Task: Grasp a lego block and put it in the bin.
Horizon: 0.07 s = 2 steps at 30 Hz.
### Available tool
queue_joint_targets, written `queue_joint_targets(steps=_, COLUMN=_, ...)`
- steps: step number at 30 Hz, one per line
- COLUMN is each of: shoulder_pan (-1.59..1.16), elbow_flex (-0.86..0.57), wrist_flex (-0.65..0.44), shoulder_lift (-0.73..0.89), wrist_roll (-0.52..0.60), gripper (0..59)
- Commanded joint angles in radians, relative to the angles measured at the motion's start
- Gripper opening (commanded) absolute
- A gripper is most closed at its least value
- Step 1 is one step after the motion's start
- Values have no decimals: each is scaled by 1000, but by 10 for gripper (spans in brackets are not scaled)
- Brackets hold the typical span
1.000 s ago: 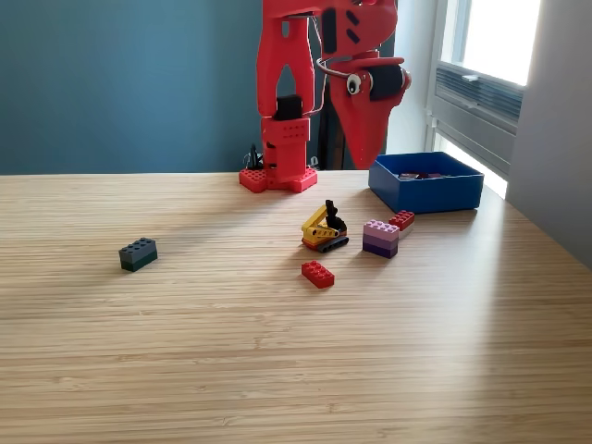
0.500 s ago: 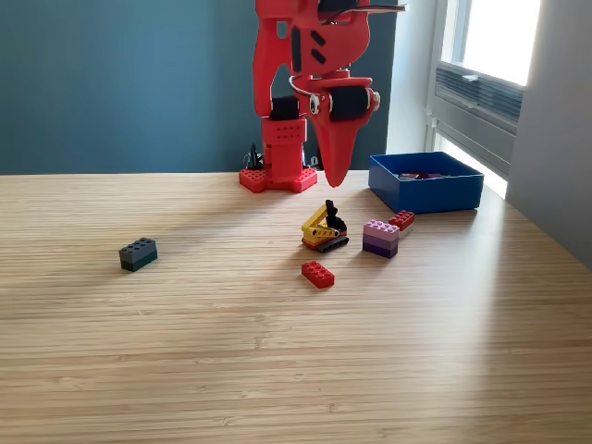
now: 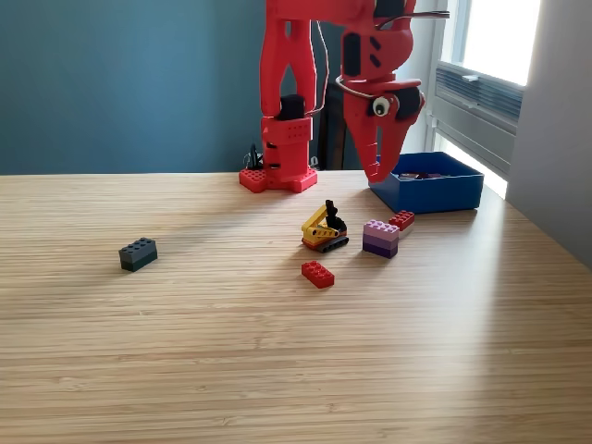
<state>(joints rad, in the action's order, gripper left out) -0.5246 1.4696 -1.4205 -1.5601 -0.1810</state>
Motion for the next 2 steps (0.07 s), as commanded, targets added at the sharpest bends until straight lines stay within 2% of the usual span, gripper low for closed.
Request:
queue_joint_targets(steps=1, shoulder_pan=-98, elbow_flex=14, wrist_flex=15, shoulder_lift=-104, wrist_roll=-35, gripper=1)
queue_joint_targets(steps=2, shoulder_pan=-112, elbow_flex=20, wrist_flex=15, shoulder_lift=-104, wrist_roll=-38, gripper=1)
